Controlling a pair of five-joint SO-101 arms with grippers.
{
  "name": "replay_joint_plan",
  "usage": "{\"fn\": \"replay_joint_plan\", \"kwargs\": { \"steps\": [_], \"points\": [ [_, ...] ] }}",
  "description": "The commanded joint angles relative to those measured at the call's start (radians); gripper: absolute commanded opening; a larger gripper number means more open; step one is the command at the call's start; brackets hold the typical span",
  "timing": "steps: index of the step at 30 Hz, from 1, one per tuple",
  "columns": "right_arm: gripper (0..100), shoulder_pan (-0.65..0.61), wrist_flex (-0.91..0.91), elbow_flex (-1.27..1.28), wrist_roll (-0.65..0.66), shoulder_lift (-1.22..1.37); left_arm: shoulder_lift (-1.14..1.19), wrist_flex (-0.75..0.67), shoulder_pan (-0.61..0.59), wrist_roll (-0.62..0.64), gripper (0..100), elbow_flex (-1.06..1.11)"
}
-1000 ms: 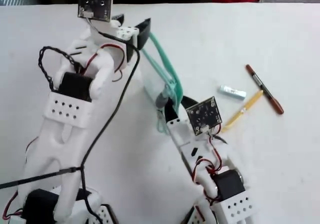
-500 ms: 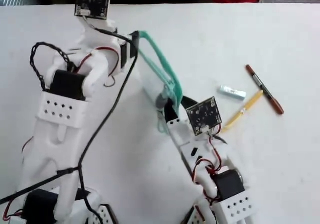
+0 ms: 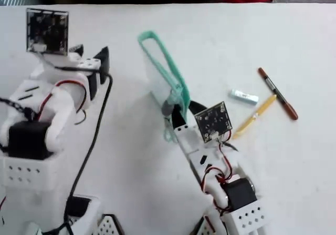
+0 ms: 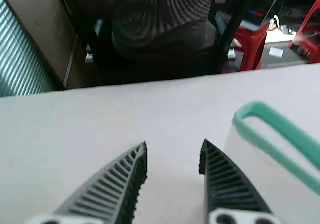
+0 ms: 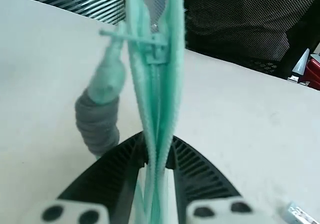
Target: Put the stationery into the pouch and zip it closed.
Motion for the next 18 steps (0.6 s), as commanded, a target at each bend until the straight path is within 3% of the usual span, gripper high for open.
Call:
{"fn": "replay_joint_plan", "kwargs": {
  "steps": [1, 4, 6, 11, 18],
  "points": [
    [1.9, 0.008, -0.010, -0.005, -0.012, 0.002, -0.024, -0.094, 0.120, -0.012, 18, 0.006],
    [1.9, 0.001, -0.008, -0.005, -0.012, 0.002, 0.059, -0.123, 0.150, -0.012, 18, 0.005],
    [1.9, 0.004, -0.008, -0.005, -0.012, 0.002, 0.124, -0.149, 0.096, -0.023, 18, 0.014],
    [1.9, 0.004, -0.008, -0.009, -0.005, 0.002, 0.242, -0.117, -0.002, -0.267, 18, 0.071],
    [1.9, 0.077, 0.130, -0.201, 0.046, 0.010, -0.111, -0.189, 0.027, -0.310, 18, 0.282]
  ]
}}
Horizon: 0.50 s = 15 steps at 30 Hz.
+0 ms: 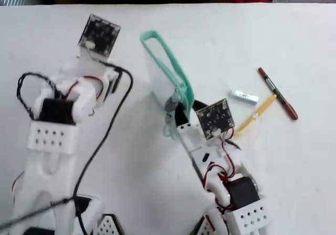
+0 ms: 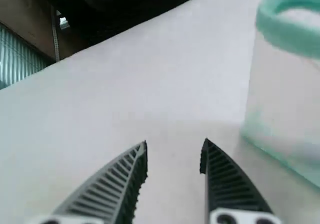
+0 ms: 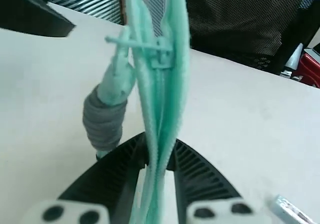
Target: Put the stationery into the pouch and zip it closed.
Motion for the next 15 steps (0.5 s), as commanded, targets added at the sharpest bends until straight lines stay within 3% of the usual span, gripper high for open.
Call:
{"fn": "replay_joint_plan", "kwargs": {
  "steps": [1, 5, 10, 15],
  "points": [
    [1.9, 0.039, 0.071, -0.149, 0.048, -0.007, -0.328, -0.038, 0.013, -0.015, 18, 0.077],
    [1.9, 0.001, 0.153, -0.267, 0.118, -0.005, -0.601, 0.014, 0.016, -0.021, 23, 0.187],
    [1.9, -0.134, 0.331, -0.445, 0.311, -0.005, -0.880, 0.176, 0.062, -0.091, 28, 0.347],
    [1.9, -0.154, 0.427, -0.466, 0.305, -0.007, -1.164, 0.290, 0.176, -0.089, 28, 0.404]
  ]
}}
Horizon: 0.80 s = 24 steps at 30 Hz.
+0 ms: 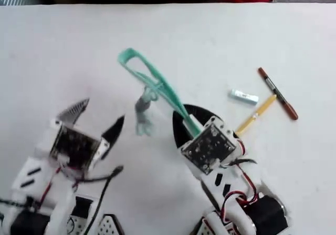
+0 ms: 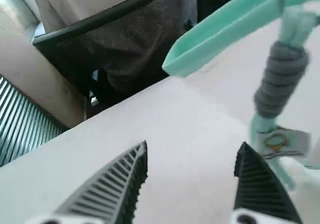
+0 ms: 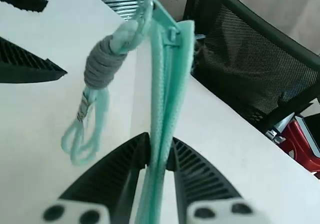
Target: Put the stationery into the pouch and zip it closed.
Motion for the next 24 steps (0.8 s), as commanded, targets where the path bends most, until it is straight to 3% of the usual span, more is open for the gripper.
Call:
{"fn": "replay_joint_plan", "kwargs": {
  "steps": [1, 4, 9, 16, 21, 24],
  "points": [
    [1.9, -0.007, 0.016, -0.029, -0.029, -0.008, -0.237, 0.095, 0.140, 0.021, 28, 0.012],
    [1.9, -0.013, -0.007, 0.025, -0.055, -0.010, -0.234, 0.112, 0.220, 0.153, 28, 0.008],
    [1.9, -0.013, -0.079, 0.098, -0.061, -0.010, -0.038, 0.055, 0.232, 0.308, 29, -0.014],
    [1.9, -0.005, -0.343, 0.319, -0.064, -0.010, 0.171, 0.052, 0.255, 0.537, 30, -0.275],
    [1.8, -0.012, -0.479, 0.419, -0.066, -0.010, 0.320, 0.043, 0.389, 0.595, 32, -0.334],
    [1.8, -0.010, -0.490, 0.425, -0.066, -0.010, 0.417, -0.014, 0.404, 0.647, 32, -0.338]
  ]
}}
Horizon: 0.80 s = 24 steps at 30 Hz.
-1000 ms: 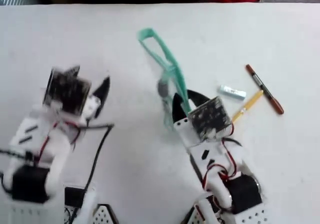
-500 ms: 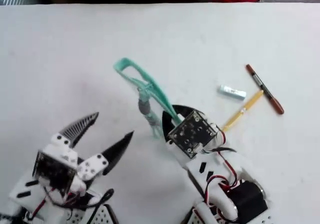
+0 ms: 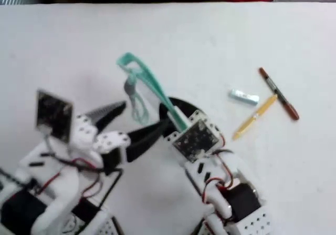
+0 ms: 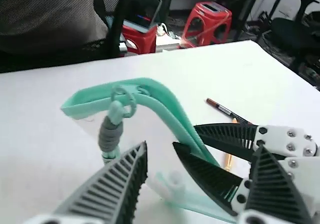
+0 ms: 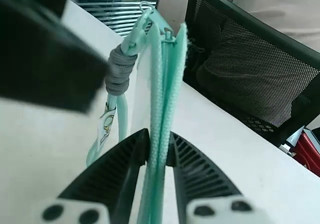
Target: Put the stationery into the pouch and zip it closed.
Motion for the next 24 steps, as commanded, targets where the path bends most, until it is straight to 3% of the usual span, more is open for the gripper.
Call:
{"fn": "replay_joint_plan", "kwargs": {
  "steps": [1, 13, 24],
  "points": [
    [1.8, 0.002, -0.013, 0.015, -0.005, 0.005, 0.153, -0.091, 0.044, 0.072, 32, -0.048],
    [1.8, -0.013, -0.030, 0.012, -0.044, -0.007, 0.272, -0.157, 0.042, 0.083, 32, -0.018],
    [1.8, -0.068, 0.068, 0.089, -0.054, -0.320, 0.289, -0.206, 0.050, 0.074, 24, 0.000]
  ]
}}
